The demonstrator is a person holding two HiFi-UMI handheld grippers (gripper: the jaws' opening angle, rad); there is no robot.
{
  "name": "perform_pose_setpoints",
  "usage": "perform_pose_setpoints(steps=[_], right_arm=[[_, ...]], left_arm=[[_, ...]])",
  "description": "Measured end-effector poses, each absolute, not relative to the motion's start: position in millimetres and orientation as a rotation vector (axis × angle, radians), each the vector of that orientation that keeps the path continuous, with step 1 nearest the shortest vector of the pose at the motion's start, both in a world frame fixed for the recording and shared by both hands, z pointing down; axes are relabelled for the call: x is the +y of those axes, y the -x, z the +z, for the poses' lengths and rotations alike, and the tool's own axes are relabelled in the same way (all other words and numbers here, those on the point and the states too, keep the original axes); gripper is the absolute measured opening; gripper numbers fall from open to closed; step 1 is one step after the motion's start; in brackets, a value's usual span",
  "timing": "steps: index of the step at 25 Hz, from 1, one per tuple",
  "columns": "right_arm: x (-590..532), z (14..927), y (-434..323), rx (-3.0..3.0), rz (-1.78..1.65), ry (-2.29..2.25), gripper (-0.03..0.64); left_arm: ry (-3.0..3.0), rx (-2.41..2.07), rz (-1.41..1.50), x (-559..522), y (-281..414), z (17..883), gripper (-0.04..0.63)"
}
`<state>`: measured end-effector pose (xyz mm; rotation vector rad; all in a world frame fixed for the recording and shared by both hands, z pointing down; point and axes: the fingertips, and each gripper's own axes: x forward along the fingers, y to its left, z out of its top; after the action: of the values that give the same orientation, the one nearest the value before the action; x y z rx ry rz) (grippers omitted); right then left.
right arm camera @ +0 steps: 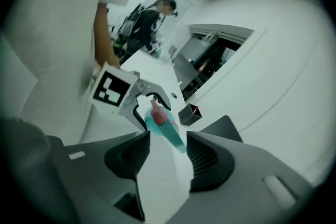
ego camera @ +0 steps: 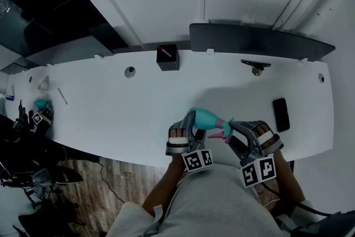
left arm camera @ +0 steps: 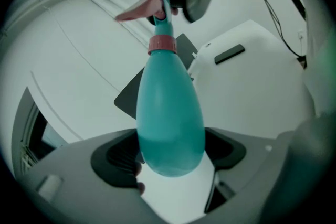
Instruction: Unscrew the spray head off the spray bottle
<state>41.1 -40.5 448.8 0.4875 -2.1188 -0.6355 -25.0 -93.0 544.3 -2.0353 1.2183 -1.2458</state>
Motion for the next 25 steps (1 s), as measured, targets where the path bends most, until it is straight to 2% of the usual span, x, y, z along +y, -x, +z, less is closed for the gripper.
perform_pose_setpoints(steps=[1,2,4,6,7,9,11,12,15,17,20,25], right_arm=[[-36.0,445.7,-41.8,-2.219,-0.495,-0.516,0.256],[-31.1,442.8,-43.8,-2.326,-0.302,-0.543,0.298],[-22.9,433.9,-47.9,-2.535,0.216,-0.59,0.321],[-26.4,420.1,-50.8,-2.671,0.724,-0.651,0.381],[-34.0,415.1,-53.1,-2.7,0.885,-0.707,0.382],[-52.0,415.1,-57.6,-2.694,0.979,-0.824,0.382],[-63.1,425.5,-56.1,-2.646,0.865,-0.859,0.377],[-65.0,432.6,-53.2,-2.616,0.775,-0.842,0.354],[-65.4,453.5,-46.5,-2.498,0.508,-0.761,0.254],[-63.0,459.5,-44.9,-2.435,0.344,-0.697,0.133],[-54.9,461.6,-41.7,-2.349,0.029,-0.551,0.128],[-45.2,466.0,-44.7,-2.039,-0.683,-0.273,0.127]], left_arm=[[2.029,1.242,-1.245,-95.0,28.4,542.8,0.385],[2.015,1.26,-1.247,-97.5,32.3,541.2,0.383],[1.985,1.272,-1.253,-102.0,38.9,538.8,0.384],[1.967,1.261,-1.252,-104.8,40.9,536.7,0.385],[1.962,1.251,-1.247,-105.5,39.8,535.8,0.383],[1.962,1.225,-1.235,-104.7,34.4,535.0,0.385],[1.968,1.194,-1.223,-101.4,26.9,535.1,0.385],[1.972,1.175,-1.218,-99.1,23.1,535.0,0.385],[1.974,1.12,-1.21,-93.4,13.5,533.2,0.385],[1.978,1.098,-1.209,-91.2,10.2,533.9,0.383],[2.001,1.074,-1.202,-87.7,8.2,538.0,0.383],[2.093,1.026,-1.161,-81.7,-0.5,542.4,0.383]])
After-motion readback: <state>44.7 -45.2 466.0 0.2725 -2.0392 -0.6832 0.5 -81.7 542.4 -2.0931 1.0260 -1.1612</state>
